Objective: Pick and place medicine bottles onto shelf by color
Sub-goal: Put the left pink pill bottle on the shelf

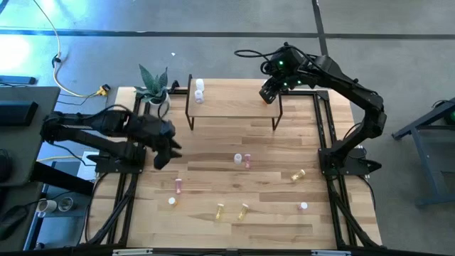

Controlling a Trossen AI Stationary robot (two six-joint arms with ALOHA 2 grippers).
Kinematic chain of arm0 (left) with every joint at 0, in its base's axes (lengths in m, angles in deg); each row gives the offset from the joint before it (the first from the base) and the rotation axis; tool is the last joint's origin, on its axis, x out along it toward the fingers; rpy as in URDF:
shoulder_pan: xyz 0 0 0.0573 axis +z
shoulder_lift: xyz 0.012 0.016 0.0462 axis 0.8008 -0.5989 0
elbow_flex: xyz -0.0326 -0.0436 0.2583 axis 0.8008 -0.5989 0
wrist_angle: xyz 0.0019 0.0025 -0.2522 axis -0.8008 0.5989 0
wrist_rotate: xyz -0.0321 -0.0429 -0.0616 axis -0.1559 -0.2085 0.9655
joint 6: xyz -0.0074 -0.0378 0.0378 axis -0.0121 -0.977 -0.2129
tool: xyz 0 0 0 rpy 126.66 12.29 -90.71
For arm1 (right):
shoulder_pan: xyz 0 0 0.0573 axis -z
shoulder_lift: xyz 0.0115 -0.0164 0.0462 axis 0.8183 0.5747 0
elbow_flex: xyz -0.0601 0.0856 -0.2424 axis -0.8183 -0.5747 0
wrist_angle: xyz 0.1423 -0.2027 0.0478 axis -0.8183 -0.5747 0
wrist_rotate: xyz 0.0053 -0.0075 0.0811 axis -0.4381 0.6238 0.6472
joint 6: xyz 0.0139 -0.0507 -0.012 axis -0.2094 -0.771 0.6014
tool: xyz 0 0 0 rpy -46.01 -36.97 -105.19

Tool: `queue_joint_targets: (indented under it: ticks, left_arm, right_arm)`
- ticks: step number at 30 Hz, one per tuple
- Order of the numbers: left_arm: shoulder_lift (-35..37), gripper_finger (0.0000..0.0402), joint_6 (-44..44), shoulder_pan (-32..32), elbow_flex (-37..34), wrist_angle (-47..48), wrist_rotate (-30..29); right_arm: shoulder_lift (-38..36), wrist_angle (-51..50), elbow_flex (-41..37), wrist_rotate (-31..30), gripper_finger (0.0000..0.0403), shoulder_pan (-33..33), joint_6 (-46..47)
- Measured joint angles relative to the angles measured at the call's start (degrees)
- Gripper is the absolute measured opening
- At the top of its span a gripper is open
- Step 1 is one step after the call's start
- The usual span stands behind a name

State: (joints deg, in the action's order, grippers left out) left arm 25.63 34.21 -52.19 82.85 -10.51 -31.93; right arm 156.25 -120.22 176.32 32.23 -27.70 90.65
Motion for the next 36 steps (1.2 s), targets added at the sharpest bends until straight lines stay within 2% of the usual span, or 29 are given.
queue_joint_targets:
  ticks: [7, 12, 19, 23, 26, 36]
  left_arm:
    - [-0.14, 0.0172, -6.96, -12.43, -0.26, 1.95, -5.50]
    - [-0.14, 0.0172, -12.14, -20.54, -2.29, 2.03, -7.36]
    - [-0.14, 0.0172, -18.19, -28.50, -5.94, 1.77, -9.07]
    - [-0.14, 0.0172, -18.62, -30.76, -7.77, 1.11, -10.36]
    - [-0.16, 0.0172, -22.03, -30.97, -9.18, 1.11, -11.54]
    - [-1.91, 0.0172, -44.69, -30.89, -12.81, 1.14, -11.60]
  right_arm:
    - [0.00, -2.91, 0.07, -0.27, 0.0154, -3.73, 4.36]
    - [0.00, -4.80, 0.07, -0.29, 0.0154, -7.40, 7.12]
    - [0.00, -4.85, 0.07, -0.31, 0.0154, -13.24, 12.00]
    - [0.00, -4.82, 0.07, -0.34, 0.0154, -16.21, 15.03]
    - [0.00, -4.82, 0.07, -0.38, 0.0154, -18.31, 17.28]
    - [0.00, -5.63, 0.07, -7.02, 0.0154, -23.32, 19.42]
